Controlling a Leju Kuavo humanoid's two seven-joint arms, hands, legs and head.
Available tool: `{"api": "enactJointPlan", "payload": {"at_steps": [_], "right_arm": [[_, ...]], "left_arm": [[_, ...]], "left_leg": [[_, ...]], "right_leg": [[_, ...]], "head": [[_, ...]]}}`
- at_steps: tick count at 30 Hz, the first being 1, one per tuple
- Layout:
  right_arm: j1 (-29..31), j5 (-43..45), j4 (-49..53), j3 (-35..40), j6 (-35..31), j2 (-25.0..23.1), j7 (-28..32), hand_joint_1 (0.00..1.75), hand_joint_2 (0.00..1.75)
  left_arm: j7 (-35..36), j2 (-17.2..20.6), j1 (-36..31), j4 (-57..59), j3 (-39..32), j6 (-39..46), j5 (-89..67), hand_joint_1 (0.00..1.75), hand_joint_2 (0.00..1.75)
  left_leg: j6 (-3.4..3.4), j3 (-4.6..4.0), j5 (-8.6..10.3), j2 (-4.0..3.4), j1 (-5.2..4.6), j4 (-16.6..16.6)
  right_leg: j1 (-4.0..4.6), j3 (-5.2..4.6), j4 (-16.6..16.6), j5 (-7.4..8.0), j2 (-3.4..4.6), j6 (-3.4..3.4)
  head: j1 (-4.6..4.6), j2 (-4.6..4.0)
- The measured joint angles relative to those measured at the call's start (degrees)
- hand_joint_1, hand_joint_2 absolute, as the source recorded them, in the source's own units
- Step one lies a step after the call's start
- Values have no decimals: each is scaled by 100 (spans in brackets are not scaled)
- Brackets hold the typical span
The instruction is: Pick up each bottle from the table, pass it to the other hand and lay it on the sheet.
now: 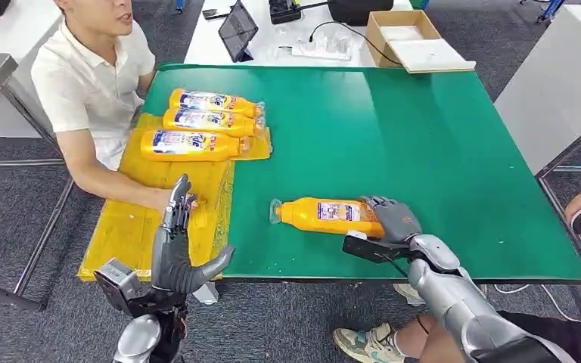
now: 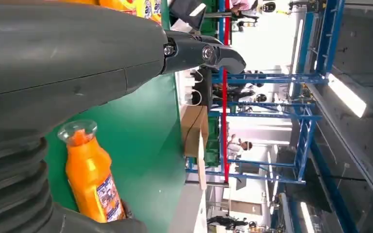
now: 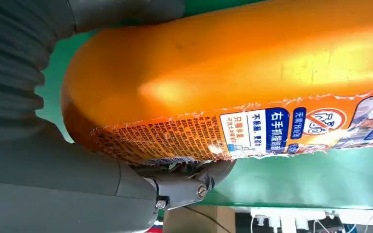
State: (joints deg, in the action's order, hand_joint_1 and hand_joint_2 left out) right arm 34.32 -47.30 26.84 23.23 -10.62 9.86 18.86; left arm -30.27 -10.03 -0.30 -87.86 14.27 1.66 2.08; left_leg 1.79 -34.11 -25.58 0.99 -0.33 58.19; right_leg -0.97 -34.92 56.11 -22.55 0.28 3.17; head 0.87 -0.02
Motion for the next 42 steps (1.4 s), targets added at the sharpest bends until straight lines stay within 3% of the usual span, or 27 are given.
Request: {"api": "enactJointPlan", "payload": {"at_steps": [10, 15, 20, 25, 38, 42], "right_arm": [[-3, 22, -59, -48, 9, -15, 8, 175, 175], [-237, 704, 73, -384, -423, -118, 611, 175, 175], [-1091, 1734, 1235, -1080, -833, -405, 1173, 175, 175], [-1868, 2295, 2788, -1561, -922, -752, 1344, 175, 175], [-2700, 2767, 4590, -1825, -1099, -1268, 1596, 175, 175], [-2702, 2688, 4642, -1670, -688, -1320, 1469, 175, 175]], "left_arm": [[-39, 6, -1, 0, 0, 4, 42, 0, 175], [-410, 7, 93, -135, -22, 286, 192, 0, 175], [-498, -55, 441, -459, -147, 562, 588, 0, 175], [-533, -72, 726, -492, -197, 540, 629, 0, 175], [-278, -76, 819, -468, -83, 207, 542, 0, 175], [-216, -11, 797, -363, 158, -79, 120, 0, 175]], "left_leg": [[0, 12, 0, 0, 0, 0], [0, 7, 0, 6, 1, 0], [-2, -18, -3, 8, 3, -1], [-2, -33, -3, 16, 5, -2], [-2, -32, -3, 14, 2, -2], [-2, -32, -3, 11, 3, -3]], "right_leg": [[0, 10, 0, -1, 0, -1], [0, 14, 2, -1, -2, -1], [1, -9, 3, -3, -3, -1], [2, -25, 3, -7, -6, -4], [1, -25, 2, -6, -6, -3], [0, -25, 2, -6, -5, -4]], "head": [[2, 0], [0, 0], [-2, 0], [-2, 0], [0, 0], [0, 0]]}}
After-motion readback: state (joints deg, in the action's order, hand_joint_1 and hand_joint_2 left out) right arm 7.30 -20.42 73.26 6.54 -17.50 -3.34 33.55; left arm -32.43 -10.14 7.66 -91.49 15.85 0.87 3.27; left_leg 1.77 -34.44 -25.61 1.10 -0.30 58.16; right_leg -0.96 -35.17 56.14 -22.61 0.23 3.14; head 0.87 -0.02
